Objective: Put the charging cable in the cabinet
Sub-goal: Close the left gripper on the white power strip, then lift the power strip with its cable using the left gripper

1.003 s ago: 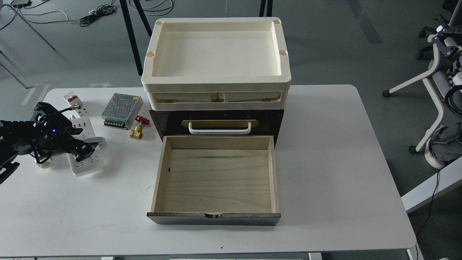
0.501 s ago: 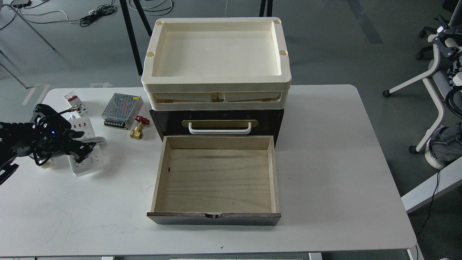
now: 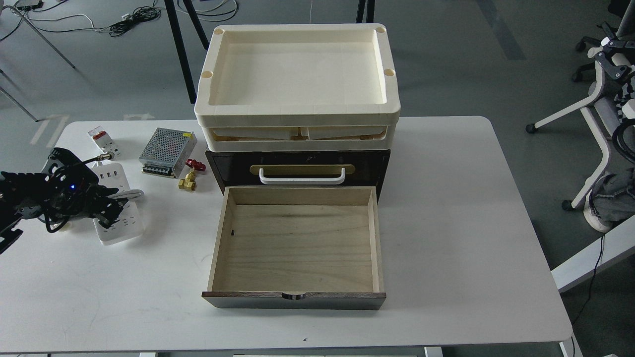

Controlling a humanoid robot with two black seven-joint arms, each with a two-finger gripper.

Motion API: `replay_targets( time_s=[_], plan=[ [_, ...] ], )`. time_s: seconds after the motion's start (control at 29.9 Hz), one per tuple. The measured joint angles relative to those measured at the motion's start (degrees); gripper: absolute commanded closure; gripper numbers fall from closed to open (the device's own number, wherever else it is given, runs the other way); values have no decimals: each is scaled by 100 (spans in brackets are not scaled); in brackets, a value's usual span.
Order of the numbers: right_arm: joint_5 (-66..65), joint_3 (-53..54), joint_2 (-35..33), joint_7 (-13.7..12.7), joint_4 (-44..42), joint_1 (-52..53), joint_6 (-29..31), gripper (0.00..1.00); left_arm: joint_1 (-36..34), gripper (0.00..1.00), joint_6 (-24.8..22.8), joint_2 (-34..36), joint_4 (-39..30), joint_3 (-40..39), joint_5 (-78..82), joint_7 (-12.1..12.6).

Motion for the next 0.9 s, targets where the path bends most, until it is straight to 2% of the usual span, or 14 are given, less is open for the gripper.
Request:
replay_targets(
  time_s=[0.17, 0.57, 0.7, 0.9],
  plan=[
    [0, 1, -5, 4, 0, -8, 0, 1, -10, 100, 2, 4, 0, -1, 0, 0],
    [0, 1, -4, 4, -2, -12, 0, 1, -224, 100, 85, 62, -44, -13, 0, -1],
    [1, 5, -4, 4, -2, -12, 0, 1, -384, 100, 121, 390, -135, -30, 0, 0],
    [2, 107, -1, 4, -2, -12, 0, 1, -487, 100, 26, 1074, -755, -34, -42, 0]
  ],
)
